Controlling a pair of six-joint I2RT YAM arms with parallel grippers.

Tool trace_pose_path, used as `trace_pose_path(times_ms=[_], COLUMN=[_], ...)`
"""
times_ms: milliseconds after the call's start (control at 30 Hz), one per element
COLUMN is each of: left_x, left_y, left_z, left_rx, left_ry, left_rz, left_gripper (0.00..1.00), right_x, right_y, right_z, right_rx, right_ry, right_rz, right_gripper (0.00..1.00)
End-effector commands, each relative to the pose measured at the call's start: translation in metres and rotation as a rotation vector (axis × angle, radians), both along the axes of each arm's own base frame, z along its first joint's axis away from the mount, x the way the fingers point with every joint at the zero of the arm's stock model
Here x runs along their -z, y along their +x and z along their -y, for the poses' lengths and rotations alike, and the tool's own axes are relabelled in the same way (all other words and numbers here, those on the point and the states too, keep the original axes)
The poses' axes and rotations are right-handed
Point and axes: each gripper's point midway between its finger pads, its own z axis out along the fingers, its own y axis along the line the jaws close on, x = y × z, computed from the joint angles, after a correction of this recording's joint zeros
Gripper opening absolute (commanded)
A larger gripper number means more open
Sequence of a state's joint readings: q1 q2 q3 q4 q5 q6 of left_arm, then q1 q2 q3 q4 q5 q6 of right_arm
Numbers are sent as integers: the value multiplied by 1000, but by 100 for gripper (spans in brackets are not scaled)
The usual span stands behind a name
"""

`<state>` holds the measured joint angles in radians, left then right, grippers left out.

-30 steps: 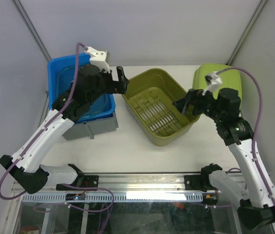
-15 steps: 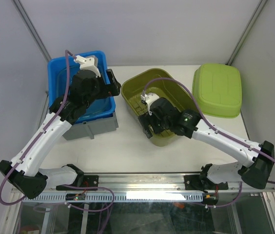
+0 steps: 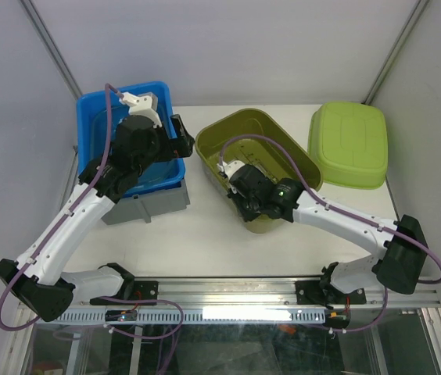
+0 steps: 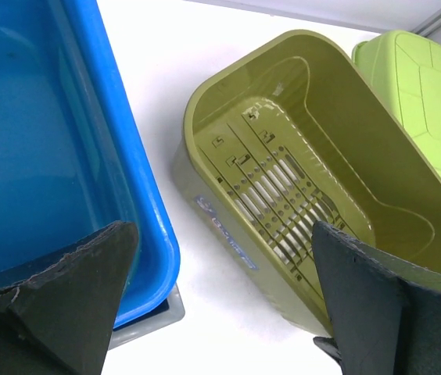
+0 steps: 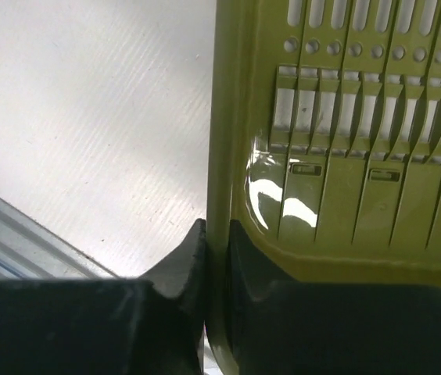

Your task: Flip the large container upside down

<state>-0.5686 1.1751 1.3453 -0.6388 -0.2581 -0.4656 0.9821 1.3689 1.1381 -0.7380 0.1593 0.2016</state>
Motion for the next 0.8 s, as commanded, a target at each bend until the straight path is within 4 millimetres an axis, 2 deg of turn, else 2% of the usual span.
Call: trace_pose_path(times_ms=[0,67,167,300,433,600,700,767], left_x=[-18,-18,-21,-34,-46,-58,-62,-62], left_y=[-2,-2,0,-2,-6,-14,-19,-22], left_z=[8,8,6,11,10,8,9,13], left_rx=[38,40,27,49,56,71,93,119], left_ry=[-66,-67,-59,-92,-109,-125,-131,-136], left_rz=[52,54,58,70,95,125,130,127], left_gripper=[99,99,99,99,99,99,99,99], right_x=[-23,-50,-109,-169,-218,-263,-274,-272], right_y=[13,11,12,31,51,66,77,86], right_z=[-11,-25,-46,-44,-35,-23,-15,-7], right_rx=[23,-3,-43,-9,17,-13,-31,-27], right_ry=[71,181,459,726,1018,1337,1458,1547], right_rz=[68,49,12,-17,-66,-129,-159,-206], right_gripper=[0,0,0,0,0,0,0,0])
